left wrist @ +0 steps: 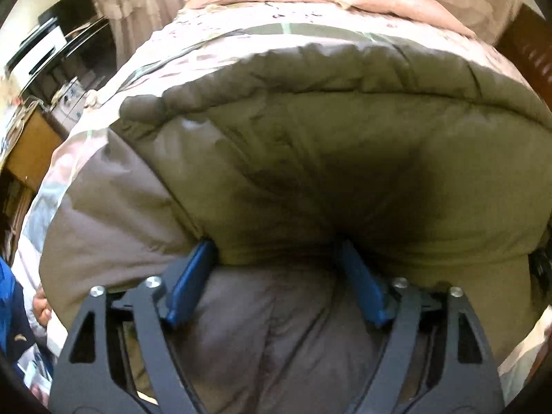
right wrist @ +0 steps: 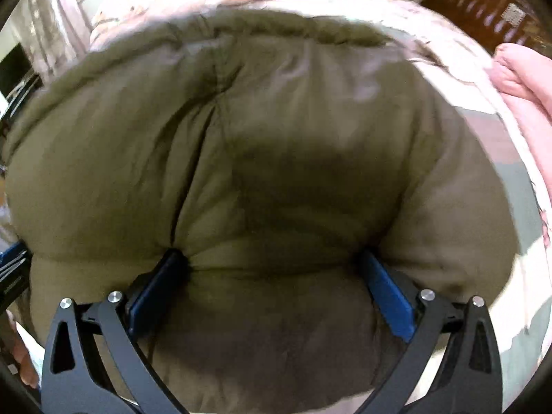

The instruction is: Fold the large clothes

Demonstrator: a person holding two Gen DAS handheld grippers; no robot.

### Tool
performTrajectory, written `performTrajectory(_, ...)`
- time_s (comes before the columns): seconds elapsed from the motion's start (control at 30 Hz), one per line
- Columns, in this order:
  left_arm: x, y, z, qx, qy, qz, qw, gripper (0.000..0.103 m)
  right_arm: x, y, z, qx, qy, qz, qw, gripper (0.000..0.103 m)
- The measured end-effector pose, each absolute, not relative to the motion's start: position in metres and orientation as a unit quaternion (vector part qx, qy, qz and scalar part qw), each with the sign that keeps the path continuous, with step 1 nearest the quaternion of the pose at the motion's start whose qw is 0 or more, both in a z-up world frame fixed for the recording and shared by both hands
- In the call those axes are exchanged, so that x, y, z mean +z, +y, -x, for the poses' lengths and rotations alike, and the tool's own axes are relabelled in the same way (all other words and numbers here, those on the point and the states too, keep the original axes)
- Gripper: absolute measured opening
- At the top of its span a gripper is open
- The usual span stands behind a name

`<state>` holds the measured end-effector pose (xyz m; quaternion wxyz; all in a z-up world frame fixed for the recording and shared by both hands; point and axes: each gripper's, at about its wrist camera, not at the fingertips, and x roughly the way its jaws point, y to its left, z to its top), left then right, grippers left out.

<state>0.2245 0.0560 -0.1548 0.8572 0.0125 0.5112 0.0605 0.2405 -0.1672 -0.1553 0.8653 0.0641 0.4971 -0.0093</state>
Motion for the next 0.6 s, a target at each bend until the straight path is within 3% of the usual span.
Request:
performTrajectory(0.1,-0.126,0.057,-0.222,0.039,0.481,-0.032,0.875,0.08,-0.139,-0.161,-0.218,-0.003,0.479,-0.053,0.876,0.102)
performTrajectory(0.23,-0.085,0.088,-0.208,0.014,0.426,0.013,0.905,0.091,-0.126,-0.165,-0.196,0.005,0.476,-0.138,0.868,0.102)
performTrajectory(0.33,-0.078,0.106,-0.202,-0.044,0.455,0.09,0.885,0.091,-0.122,-0.148,-0.183,0.02,0.464,-0.159,0.871,0.102)
performTrajectory(0.53,-0.064,0.091,-0.163,-0.036,0.484,0.079,0.871,0.092,-0.094,-0.105,-0.168,0.035,0.436,-0.088,0.895,0.102)
performTrajectory(0.6,-0.052,0.084,-0.14,-0.019,0.468,0.054,0.882,0.099,-0.083,-0.1,-0.152,0.037,0.421,-0.078,0.903,0.102)
